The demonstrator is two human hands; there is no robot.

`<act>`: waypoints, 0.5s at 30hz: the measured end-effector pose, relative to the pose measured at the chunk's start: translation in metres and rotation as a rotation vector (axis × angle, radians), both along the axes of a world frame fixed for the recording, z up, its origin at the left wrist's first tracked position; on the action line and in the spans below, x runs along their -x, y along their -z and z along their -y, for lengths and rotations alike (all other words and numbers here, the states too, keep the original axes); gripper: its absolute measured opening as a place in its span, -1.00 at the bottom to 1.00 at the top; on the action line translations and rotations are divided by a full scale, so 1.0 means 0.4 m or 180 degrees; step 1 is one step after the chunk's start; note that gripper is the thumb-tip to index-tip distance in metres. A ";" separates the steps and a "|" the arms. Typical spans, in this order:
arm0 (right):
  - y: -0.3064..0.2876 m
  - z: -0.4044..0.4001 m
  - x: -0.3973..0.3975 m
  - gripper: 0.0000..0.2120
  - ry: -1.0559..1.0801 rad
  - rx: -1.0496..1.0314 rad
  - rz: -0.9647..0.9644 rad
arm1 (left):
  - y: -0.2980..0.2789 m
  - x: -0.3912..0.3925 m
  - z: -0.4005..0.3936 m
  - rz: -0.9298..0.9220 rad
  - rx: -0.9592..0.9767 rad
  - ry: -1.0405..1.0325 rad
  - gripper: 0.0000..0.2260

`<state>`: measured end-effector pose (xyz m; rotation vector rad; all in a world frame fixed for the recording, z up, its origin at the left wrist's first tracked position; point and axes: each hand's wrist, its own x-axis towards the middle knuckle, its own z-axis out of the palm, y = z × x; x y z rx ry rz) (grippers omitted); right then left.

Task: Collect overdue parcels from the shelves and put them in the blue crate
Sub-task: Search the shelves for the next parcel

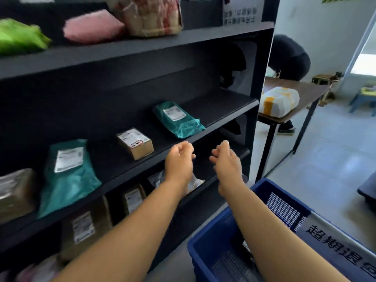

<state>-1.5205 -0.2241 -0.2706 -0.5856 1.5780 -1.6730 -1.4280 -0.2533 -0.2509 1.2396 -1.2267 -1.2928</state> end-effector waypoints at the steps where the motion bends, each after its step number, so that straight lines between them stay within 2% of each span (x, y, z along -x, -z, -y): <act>1: -0.026 -0.003 -0.052 -0.73 -0.0094 0.0054 -0.0024 | -0.022 -0.054 -0.010 -0.0017 0.0055 -0.0076 -0.81; 10: -0.203 -0.082 -0.541 -0.67 -0.0954 0.0370 -0.0272 | -0.181 -0.555 -0.151 -0.0361 0.0524 -0.0918 -0.88; 15: -0.297 -0.134 -0.775 -0.71 -0.1478 0.0661 -0.0380 | -0.280 -0.801 -0.245 -0.0418 0.0810 -0.1310 -0.91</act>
